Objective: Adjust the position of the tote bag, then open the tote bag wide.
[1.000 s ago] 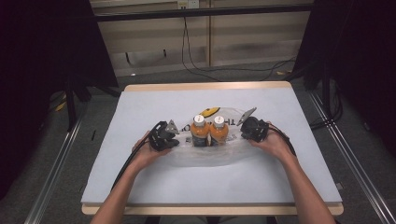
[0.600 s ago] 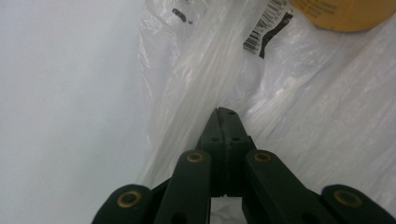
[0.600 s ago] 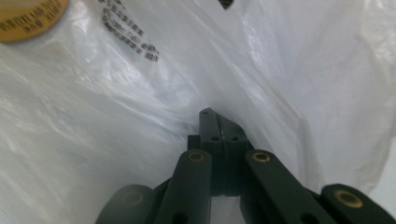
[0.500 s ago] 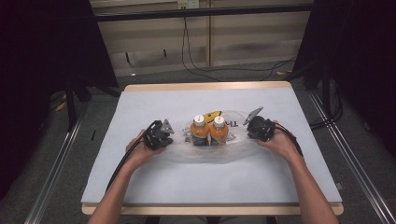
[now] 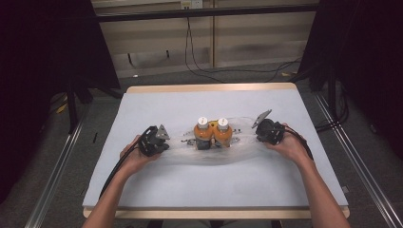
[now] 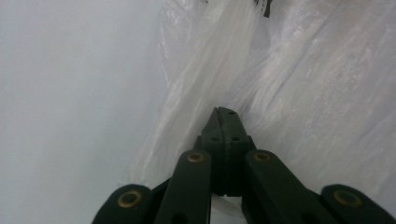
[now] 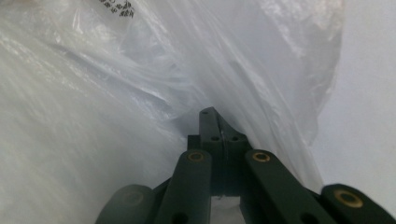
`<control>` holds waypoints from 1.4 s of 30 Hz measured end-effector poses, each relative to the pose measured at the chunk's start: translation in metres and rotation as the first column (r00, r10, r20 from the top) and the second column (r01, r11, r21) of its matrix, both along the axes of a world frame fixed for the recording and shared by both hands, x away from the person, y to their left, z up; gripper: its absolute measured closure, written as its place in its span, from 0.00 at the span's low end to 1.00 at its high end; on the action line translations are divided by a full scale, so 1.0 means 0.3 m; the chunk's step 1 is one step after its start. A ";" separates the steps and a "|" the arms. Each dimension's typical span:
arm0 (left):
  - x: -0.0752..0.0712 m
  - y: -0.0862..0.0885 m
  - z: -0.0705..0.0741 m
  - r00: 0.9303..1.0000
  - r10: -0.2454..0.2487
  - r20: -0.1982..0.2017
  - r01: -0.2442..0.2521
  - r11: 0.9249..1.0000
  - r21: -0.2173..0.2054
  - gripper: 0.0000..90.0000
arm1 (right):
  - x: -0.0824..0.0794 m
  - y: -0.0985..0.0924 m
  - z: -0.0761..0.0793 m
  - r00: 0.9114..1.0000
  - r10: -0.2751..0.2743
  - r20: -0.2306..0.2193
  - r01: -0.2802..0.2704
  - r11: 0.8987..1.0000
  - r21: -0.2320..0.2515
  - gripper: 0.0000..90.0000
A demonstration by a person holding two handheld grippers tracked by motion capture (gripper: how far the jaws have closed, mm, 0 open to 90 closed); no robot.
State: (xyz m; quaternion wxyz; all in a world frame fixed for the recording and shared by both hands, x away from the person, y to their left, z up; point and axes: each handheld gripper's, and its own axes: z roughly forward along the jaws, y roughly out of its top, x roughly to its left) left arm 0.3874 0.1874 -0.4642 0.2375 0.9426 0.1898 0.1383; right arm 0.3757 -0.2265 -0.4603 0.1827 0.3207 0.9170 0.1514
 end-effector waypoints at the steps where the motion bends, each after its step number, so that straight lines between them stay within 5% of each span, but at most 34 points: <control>1: 0.002 0.006 0.001 1.000 0.003 -0.010 -0.003 1.000 -0.008 1.00 | -0.006 -0.003 0.000 1.000 0.003 0.002 -0.003 1.000 0.008 1.00; 18: 0.003 0.044 0.002 0.999 0.022 -0.024 -0.022 0.999 -0.026 1.00 | -0.048 -0.055 -0.006 1.000 -0.002 0.017 0.001 0.998 0.057 1.00; 25: 0.002 0.074 -0.004 0.997 0.053 -0.064 -0.058 0.994 -0.090 1.00 | -0.055 -0.068 -0.012 1.000 -0.010 0.025 0.008 0.998 0.070 1.00; 29: 0.009 0.097 -0.005 0.993 0.067 -0.100 -0.085 0.979 -0.184 1.00 | -0.052 -0.080 0.001 0.999 -0.021 0.038 0.015 0.988 0.151 1.00; 31: 0.011 0.099 0.000 0.993 0.058 -0.105 -0.078 0.977 -0.196 1.00 | -0.051 -0.084 0.005 0.999 -0.026 0.037 0.019 0.985 0.173 1.00; 32: 0.008 0.101 0.009 0.993 0.055 -0.100 -0.077 0.970 -0.232 1.00 | -0.052 -0.093 0.014 0.999 -0.033 0.032 0.025 0.977 0.213 1.00; 42: -0.005 0.100 0.045 0.994 0.024 -0.102 -0.057 0.942 -0.330 1.00 | -0.066 -0.088 0.059 0.998 -0.009 0.069 -0.016 0.936 0.352 1.00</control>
